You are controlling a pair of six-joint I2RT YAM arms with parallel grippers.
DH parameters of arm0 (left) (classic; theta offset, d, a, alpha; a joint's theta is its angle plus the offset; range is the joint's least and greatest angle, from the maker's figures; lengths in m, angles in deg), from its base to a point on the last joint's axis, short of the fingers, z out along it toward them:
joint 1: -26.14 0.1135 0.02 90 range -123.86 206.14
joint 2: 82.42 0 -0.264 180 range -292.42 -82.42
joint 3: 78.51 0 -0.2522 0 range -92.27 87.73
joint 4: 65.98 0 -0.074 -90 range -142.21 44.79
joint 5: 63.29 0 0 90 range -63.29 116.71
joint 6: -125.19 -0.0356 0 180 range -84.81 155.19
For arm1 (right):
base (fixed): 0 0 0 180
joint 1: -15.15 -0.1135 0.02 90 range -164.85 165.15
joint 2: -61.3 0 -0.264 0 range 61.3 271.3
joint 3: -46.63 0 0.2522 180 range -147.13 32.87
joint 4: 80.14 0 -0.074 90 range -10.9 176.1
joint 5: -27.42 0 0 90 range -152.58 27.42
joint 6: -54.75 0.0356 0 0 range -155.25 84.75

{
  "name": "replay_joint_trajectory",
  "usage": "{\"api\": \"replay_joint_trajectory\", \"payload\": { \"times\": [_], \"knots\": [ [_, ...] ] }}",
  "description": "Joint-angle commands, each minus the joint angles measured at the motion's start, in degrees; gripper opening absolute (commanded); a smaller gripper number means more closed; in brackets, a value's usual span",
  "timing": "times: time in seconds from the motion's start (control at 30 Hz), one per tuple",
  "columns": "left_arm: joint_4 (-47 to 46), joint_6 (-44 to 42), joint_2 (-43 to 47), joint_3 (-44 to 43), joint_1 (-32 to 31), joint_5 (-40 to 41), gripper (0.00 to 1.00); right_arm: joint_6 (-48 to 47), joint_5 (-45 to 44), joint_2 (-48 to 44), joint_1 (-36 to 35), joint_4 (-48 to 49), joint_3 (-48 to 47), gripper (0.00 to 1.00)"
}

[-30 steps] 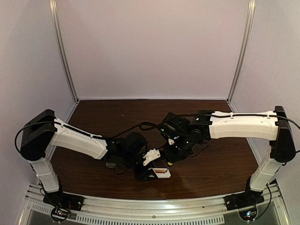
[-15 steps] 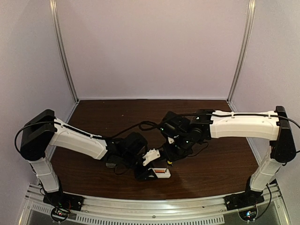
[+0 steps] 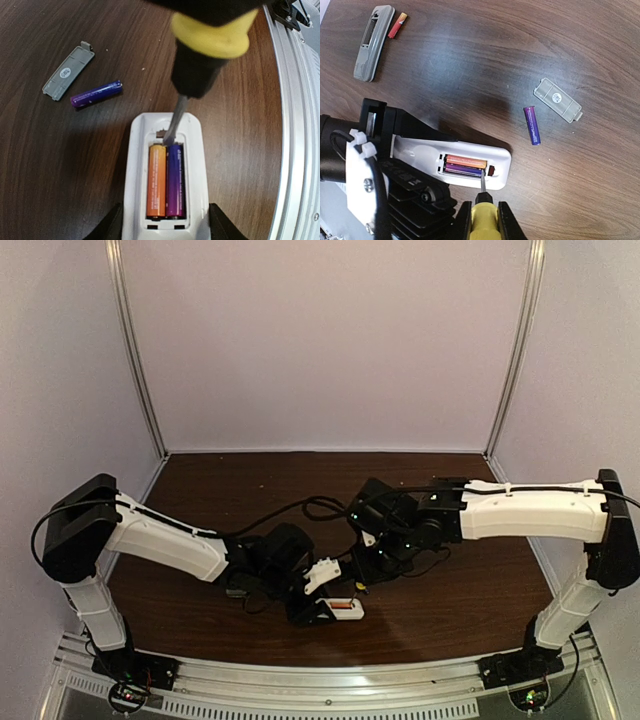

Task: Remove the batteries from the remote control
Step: Remove the battery from the remote control without the battery cover.

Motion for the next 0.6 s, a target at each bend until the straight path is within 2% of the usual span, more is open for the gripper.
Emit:
{"api": "replay_joint_trajectory", "payload": {
  "times": [0.0,0.57],
  "knots": [
    [-0.2,0.9,0.8,0.7,-0.3,1.0,0.00,1.0,1.4,0.5,-0.8,4.4,1.4,0.00],
    [0.4,0.5,1.0,1.1,-0.3,1.0,0.00,-1.3,-0.3,3.7,-1.4,1.5,-0.5,0.00]
  ]
}}
